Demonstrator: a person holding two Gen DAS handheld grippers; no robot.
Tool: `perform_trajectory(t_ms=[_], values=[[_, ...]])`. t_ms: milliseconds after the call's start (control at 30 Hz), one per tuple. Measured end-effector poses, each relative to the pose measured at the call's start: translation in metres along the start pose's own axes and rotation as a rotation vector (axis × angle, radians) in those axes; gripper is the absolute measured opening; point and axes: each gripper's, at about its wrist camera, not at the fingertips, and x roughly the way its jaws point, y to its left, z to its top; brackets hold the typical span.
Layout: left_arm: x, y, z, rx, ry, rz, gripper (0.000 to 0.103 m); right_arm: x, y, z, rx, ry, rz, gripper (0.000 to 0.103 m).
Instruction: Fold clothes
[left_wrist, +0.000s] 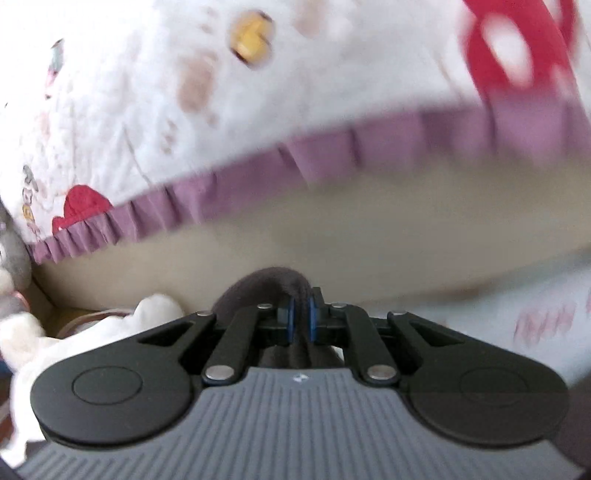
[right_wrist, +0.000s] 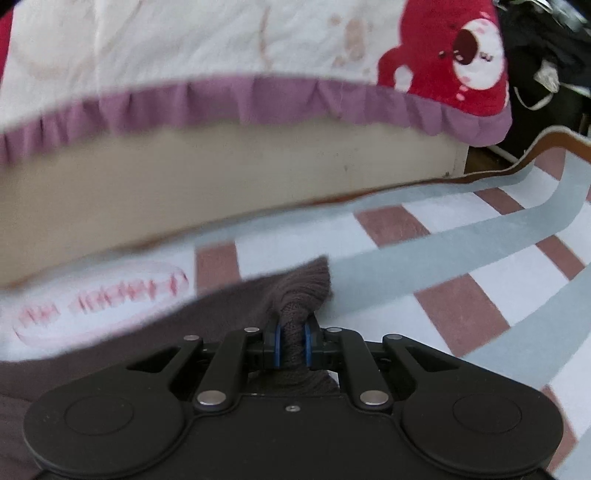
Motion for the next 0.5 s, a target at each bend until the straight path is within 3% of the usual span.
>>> perform_trajectory(t_ms=[67, 167, 200, 233, 300, 367, 500], values=[[0.003, -0.006, 0.007, 0.031, -0.069, 0.016, 0.009, -0.005, -0.003, 0.004, 0.033, -0.05, 0.027, 0.012], [0.023, -0.022, -0.008, 0.061, -0.008, 0.036, 0.013, 0.006, -0.01, 0.007, 0.044, -0.016, 0.015, 0.015], [0.031, -0.027, -0.014, 0.069, 0.019, 0.042, 0.016, 0.011, -0.013, 0.008, 0.05, 0.01, 0.009, 0.022], [0.036, -0.032, -0.021, 0.071, 0.072, 0.051, 0.02, 0.018, -0.022, 0.007, 0.091, 0.051, -0.012, 0.038], [0.033, -0.041, -0.039, 0.045, 0.165, 0.064, 0.039, 0.02, -0.046, 0.006, 0.25, 0.12, -0.03, 0.039], [0.015, -0.049, -0.057, 0.004, 0.215, 0.052, 0.049, 0.011, -0.072, 0.003, 0.423, 0.175, 0.023, 0.039], [-0.035, -0.069, -0.091, -0.047, 0.279, -0.063, 0.056, -0.029, -0.11, -0.01, 0.648, 0.238, 0.164, 0.039]])
